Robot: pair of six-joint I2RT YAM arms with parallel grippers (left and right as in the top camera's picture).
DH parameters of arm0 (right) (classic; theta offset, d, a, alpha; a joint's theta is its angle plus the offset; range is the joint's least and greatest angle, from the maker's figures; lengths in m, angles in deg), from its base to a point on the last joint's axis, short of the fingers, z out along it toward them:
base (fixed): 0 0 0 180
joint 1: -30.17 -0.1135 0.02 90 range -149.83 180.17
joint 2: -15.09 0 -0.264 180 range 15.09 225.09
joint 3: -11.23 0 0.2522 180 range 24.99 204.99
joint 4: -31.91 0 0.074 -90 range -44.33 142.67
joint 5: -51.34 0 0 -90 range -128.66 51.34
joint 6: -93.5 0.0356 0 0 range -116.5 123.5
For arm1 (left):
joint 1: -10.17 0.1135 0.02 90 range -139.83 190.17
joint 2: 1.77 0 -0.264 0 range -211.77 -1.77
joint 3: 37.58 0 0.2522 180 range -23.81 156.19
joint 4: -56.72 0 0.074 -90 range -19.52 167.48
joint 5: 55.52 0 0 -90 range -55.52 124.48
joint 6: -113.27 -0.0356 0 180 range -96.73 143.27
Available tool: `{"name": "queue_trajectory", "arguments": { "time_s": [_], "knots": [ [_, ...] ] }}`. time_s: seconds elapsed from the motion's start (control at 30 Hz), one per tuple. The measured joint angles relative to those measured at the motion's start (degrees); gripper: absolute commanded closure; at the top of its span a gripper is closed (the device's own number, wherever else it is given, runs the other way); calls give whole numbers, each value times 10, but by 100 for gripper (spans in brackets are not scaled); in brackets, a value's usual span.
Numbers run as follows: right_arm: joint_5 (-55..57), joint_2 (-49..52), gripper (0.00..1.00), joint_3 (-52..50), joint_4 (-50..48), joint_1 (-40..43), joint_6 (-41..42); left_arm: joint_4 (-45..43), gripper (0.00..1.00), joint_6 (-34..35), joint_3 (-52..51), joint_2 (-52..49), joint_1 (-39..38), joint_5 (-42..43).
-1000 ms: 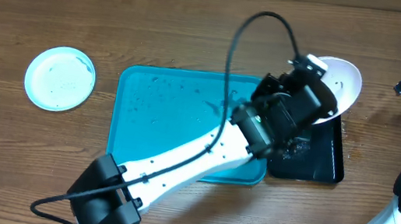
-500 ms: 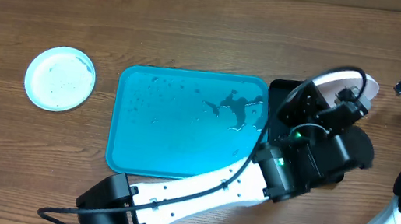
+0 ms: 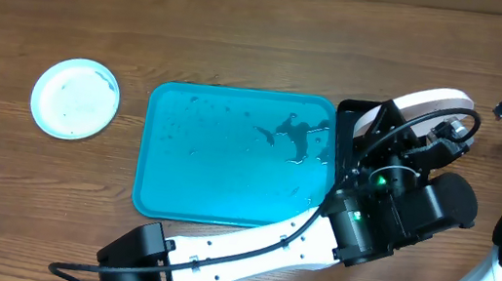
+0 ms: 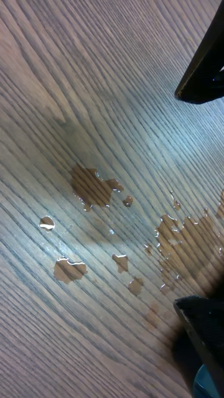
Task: Clean dirty plates on tray and stack at the side
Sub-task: 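Lift the white plate with the left gripper and tilt it over the black tray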
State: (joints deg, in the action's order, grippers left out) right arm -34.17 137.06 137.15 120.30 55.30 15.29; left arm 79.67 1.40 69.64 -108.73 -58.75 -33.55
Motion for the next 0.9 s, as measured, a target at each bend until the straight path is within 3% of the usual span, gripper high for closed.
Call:
{"name": "queue_trajectory", "arguments": {
  "time_s": [0.43,0.9],
  "knots": [
    [0,0,0,0,0,0,0,-7,96,-5,0,0,0,-2],
    [0,0,0,0,0,0,0,3,96,40,0,0,0,-2]
  ]
}}
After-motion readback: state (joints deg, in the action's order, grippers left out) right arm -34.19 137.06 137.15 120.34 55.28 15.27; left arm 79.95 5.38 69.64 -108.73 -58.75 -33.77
